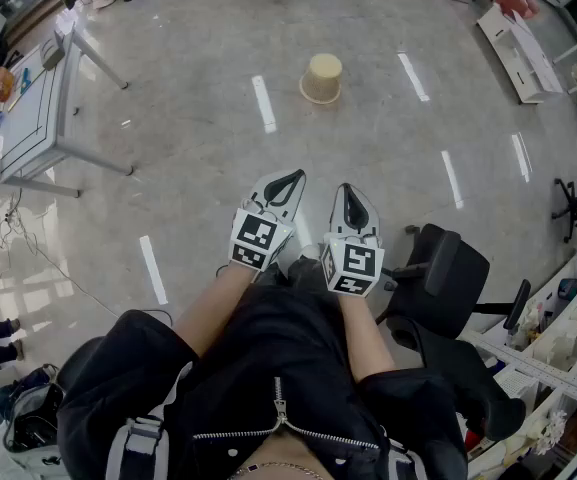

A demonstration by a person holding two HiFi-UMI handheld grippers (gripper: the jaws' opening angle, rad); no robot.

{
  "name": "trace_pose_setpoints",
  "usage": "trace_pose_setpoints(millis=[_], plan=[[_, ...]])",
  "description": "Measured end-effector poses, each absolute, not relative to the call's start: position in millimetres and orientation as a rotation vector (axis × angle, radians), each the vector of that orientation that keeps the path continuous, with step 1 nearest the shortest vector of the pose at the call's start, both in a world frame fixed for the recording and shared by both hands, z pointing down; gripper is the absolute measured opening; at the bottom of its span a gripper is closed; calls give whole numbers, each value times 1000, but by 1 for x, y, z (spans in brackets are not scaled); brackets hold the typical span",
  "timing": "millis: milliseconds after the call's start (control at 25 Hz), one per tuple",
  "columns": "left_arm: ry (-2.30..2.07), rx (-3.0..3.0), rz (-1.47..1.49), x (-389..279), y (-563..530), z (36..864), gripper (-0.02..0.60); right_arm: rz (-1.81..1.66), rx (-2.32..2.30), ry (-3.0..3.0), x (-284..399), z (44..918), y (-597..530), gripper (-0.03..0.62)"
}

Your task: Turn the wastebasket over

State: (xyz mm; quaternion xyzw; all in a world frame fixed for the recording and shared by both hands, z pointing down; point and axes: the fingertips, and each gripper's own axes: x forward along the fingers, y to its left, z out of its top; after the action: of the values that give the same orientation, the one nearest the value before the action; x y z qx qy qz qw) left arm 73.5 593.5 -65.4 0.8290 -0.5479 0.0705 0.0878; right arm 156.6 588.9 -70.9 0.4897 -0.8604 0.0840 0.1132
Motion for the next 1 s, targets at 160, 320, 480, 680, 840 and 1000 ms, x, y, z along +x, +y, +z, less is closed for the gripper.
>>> trace_pose_setpoints(millis=[160, 320, 480, 680, 840, 1000], plan=[[-1613, 2487, 218, 73, 593, -59, 3, 258, 1440, -2532, 153, -70, 588, 8], [-1611, 2487, 224, 68, 592, -58, 3, 279, 1461, -2597, 150, -76, 587, 9], [-1618, 2481, 224, 59, 591, -54, 3, 296, 1449, -2594, 143, -69, 588, 9], [-1626, 2465, 221, 48, 590, -51, 3, 318, 1427, -2587, 131, -64, 588, 9], [-1634, 2454, 214, 43, 589, -50, 3, 325, 1417, -2593, 126, -66, 587, 9], [-1624, 2453, 216, 42, 584, -47, 3, 329, 1414, -2579, 126, -63, 584, 9]])
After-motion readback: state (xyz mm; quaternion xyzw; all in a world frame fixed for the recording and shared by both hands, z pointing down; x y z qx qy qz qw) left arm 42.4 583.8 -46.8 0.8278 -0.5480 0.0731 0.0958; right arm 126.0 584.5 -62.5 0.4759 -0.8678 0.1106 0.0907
